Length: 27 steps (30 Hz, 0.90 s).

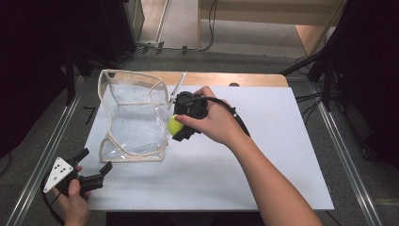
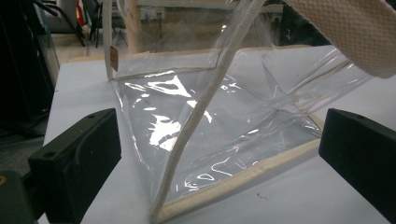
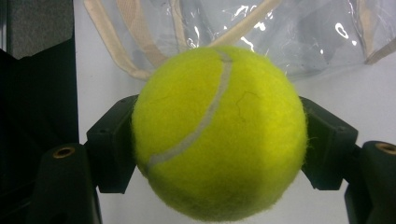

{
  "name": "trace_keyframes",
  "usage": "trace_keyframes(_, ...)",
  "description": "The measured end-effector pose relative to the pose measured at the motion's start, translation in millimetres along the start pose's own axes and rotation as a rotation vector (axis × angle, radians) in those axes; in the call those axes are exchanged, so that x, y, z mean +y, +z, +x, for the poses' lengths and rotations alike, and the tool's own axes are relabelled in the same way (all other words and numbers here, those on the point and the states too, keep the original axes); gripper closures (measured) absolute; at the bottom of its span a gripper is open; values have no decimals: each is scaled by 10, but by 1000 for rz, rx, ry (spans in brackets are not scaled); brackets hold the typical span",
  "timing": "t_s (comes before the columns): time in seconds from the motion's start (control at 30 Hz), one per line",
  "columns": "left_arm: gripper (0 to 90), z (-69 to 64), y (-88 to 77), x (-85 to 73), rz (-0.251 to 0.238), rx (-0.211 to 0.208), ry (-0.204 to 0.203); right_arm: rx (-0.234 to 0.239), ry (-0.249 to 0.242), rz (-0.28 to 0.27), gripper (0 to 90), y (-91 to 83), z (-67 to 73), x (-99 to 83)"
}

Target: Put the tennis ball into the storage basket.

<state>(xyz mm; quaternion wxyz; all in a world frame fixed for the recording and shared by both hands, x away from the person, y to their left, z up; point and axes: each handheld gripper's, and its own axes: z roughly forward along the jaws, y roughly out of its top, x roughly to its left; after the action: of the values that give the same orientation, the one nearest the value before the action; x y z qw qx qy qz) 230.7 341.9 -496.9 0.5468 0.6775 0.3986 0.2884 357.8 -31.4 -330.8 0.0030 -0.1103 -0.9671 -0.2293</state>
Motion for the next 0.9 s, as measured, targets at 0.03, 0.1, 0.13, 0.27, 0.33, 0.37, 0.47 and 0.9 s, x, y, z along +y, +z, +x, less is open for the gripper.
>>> trace_keyframes(0.03, 0, 0, 0, 0, 0, 0, 0, 1, -4, 0, 229, -9, -1, 11)
trace_keyframes(0.1, 0, 0, 1, 0, -2, -1, -1, 0, -6, -2, 229, -26, 1, 31)
trace_keyframes(0.13, 0, 0, 1, -1, -2, -1, -1, 2, -9, 2, 229, -36, 1, 40)
trace_keyframes(0.27, 0, -2, 2, 0, 0, 0, 0, 5, -12, 4, 229, -60, 3, 72)
trace_keyframes(0.33, 0, -3, 2, 0, -1, 0, -3, 6, -13, 2, 229, -73, 1, 89)
trace_keyframes(0.37, 0, -2, 1, 0, 0, 0, -1, 7, -13, 2, 229, -80, 1, 98)
trace_keyframes(0.47, 0, -1, 1, 0, 1, 0, -1, 7, -19, 4, 229, -99, 4, 130)
trace_keyframes(0.9, 0, -1, 0, 1, 3, -2, 0, 0, -32, 0, 229, -151, 12, 209)
